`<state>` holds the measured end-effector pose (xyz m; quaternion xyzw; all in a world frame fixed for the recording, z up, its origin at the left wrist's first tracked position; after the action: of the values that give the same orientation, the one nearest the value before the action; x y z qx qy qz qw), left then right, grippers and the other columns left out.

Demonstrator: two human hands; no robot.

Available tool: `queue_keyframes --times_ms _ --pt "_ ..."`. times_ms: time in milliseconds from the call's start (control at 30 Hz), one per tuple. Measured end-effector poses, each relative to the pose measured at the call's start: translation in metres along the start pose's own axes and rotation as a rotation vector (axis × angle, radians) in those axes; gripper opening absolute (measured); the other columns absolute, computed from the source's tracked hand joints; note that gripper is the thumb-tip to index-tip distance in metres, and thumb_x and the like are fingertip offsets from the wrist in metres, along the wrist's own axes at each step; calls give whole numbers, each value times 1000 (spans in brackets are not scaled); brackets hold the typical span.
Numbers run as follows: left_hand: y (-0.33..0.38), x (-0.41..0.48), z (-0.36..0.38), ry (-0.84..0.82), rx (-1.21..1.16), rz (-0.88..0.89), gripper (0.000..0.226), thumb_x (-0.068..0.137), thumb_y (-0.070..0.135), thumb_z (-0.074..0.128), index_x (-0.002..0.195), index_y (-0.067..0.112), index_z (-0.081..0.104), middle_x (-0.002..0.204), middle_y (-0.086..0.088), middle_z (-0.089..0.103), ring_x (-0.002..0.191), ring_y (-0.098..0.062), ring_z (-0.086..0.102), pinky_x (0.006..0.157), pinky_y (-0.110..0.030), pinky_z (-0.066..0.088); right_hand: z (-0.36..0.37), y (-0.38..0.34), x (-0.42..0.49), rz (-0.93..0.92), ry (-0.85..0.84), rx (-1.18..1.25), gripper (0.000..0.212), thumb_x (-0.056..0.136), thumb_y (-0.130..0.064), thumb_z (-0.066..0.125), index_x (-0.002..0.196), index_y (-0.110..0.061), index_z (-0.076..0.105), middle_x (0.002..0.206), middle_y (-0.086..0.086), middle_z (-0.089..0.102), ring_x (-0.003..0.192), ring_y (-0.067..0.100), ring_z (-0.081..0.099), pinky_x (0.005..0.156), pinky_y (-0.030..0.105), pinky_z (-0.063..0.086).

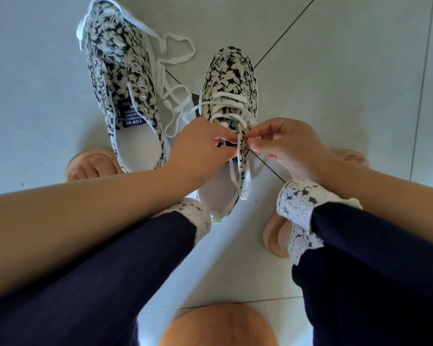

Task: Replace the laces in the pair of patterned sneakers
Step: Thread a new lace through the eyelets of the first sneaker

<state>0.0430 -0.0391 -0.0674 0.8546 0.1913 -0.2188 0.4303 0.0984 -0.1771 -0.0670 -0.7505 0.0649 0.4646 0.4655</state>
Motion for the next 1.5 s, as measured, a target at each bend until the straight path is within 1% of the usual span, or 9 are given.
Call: queue_keyframes --times_ms 267,467,600,833,1033,1100,1200,1367,1500 --pt "-1 -1 2 9 -45 -19 23 81 25 62 101 31 71 61 12 37 55 -3 35 52 -15 25 5 6 2 150 31 283 14 74 7 67 75 -8 66 73 8 67 77 23 56 88 36 45" --pt "2 -3 1 21 -35 10 20 82 25 61 96 33 72 57 10 37 54 -6 35 51 -16 25 7 9 0 202 -34 282 13 75 4 67 75 -9 65 67 3 69 62 11 62 60 17 49" --pt "4 0 0 34 31 26 18 82 19 58 86 24 75 57 13 40 56 -5 39 53 -19 31 5 9 0 185 -66 234 16 80 2 63 81 -13 68 72 0 72 68 8 66 60 15 48" --pt "7 -5 -6 124 34 57 18 84 17 54 78 14 70 63 7 54 68 -10 48 60 -21 40 5 -20 -12 -291 -6 -434 25 79 -33 68 104 -32 63 77 -14 56 70 4 54 68 15 44" --pt "11 -13 -38 183 -399 -5 9 90 10 50 85 16 54 86 -2 62 75 -12 66 74 -32 58 15 -22 -12 -401 -59 -712 23 82 -36 64 102 -30 55 81 -15 46 69 -2 43 64 8 35" --pt "13 -8 -52 181 -828 -142 12 91 4 45 85 13 50 88 -3 65 87 -17 67 83 -36 56 14 -23 -12 -405 -69 -709 20 82 -36 63 99 -29 55 77 -11 47 65 1 41 65 12 35" --pt "19 0 -66 139 -1359 -287 13 91 2 39 82 6 47 67 -8 61 58 -18 63 66 -34 57 11 -32 -14 -393 -74 -654 6 86 -30 61 88 -24 59 70 -6 50 59 6 41 60 10 35" --pt "12 4 -65 125 -1082 -324 15 91 5 39 80 12 46 59 1 46 45 -5 32 43 -19 36 -7 -59 -13 -375 -112 -319 13 91 -21 52 79 -21 57 81 -3 66 77 11 63 79 18 49" --pt "6 4 -59 135 -849 -288 17 93 4 39 81 14 48 63 -1 47 43 -4 33 43 -18 36 -11 -76 -15 -334 -328 -431 2 86 -18 61 86 -17 62 58 -7 46 50 -1 43 56 10 44"
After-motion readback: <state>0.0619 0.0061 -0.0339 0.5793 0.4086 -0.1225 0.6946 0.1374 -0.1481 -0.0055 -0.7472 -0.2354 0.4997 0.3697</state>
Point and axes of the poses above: each hand's wrist, its own x-axis towards the middle knuckle, its own z-axis out of the palm, y = z × x, the point moved 4 cm from there along x, towards the middle knuckle
